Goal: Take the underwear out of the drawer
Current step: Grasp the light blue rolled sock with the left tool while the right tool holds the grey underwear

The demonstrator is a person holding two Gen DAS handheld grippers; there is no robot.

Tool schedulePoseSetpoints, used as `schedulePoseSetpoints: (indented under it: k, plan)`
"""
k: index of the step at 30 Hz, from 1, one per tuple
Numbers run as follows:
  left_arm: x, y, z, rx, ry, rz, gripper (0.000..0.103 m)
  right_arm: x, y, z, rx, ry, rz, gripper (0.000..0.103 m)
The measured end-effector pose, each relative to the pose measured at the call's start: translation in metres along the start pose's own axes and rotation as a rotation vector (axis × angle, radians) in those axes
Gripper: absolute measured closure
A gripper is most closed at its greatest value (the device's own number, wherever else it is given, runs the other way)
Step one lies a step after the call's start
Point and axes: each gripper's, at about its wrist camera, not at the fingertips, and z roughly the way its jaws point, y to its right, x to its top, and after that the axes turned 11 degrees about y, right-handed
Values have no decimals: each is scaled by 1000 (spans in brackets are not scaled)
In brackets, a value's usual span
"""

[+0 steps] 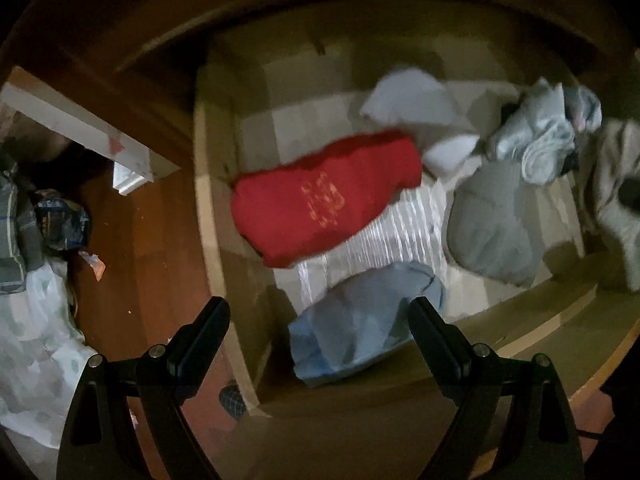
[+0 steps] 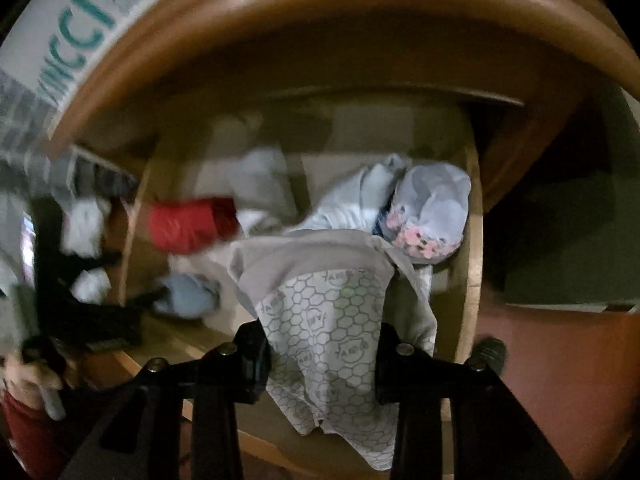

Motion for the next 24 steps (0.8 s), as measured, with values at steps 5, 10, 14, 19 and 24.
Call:
schedulePoseSetpoints:
  k: [5, 10, 14, 19, 24]
  plan:
    - [2, 6, 5, -25, -31, 31, 2, 11, 7, -15, 78, 74, 75, 66]
    - [6, 9, 10, -30, -82, 48, 2, -3, 16, -16, 8, 70, 68, 66]
    - [11, 13, 2, -85, -70, 7, 8, -6, 20, -10, 8, 53, 77, 66]
    - [18, 29, 11, -88, -117, 38, 12, -6, 15, -6, 36, 51, 66, 66]
    - [22, 31, 32, -107, -201, 16, 21, -6, 14, -3, 46, 47, 73, 66]
